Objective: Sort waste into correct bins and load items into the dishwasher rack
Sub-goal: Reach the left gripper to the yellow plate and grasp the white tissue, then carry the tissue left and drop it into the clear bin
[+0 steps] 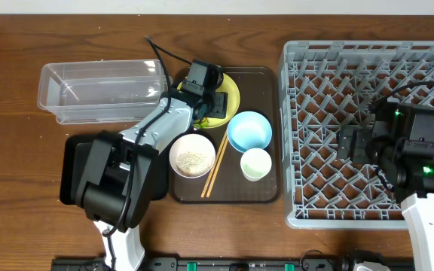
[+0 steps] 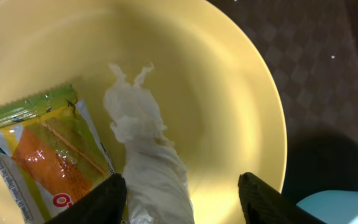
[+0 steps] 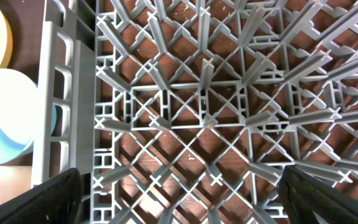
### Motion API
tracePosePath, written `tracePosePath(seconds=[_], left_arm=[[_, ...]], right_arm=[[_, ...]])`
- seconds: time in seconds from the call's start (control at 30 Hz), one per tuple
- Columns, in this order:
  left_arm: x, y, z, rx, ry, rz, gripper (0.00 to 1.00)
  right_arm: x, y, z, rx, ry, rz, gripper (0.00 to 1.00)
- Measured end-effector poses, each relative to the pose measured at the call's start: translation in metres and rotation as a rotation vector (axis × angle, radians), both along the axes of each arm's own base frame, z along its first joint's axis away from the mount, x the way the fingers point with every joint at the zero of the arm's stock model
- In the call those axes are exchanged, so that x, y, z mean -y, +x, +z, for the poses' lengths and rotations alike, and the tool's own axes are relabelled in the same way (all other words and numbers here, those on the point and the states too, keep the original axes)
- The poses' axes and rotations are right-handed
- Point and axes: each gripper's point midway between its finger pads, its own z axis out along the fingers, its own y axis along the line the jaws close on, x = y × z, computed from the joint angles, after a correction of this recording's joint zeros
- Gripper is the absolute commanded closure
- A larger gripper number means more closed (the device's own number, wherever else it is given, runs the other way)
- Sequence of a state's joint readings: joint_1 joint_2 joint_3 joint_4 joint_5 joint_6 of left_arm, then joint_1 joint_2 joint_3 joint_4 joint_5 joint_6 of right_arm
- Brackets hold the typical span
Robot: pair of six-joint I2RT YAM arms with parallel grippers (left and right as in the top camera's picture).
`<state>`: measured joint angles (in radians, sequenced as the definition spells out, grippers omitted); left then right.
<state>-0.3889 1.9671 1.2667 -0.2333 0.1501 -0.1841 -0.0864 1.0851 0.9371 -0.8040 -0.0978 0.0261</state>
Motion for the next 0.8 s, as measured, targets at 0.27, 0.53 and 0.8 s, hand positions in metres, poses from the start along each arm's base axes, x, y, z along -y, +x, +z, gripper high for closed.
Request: tracePosePath(seconds=[0.27,0.53,0.8], left_arm=[[-0.004,-0.004,-0.003,-0.018,0.017,0.009,0.73],[-0.006,-0.005,-0.005,-0.022,0.032,0.011,0.94],[-0.025,0.004,0.041,0.048,-0.008,0.092,0.94]], right_arm=[[0.0,0.0,0.0,0.0,0.0,0.0,0.01],[0.0,0.0,0.0,-0.001,0.0,0.0,0.01],[0.0,-0.001,0.0,-0.003,0.0,0.0,0.01]])
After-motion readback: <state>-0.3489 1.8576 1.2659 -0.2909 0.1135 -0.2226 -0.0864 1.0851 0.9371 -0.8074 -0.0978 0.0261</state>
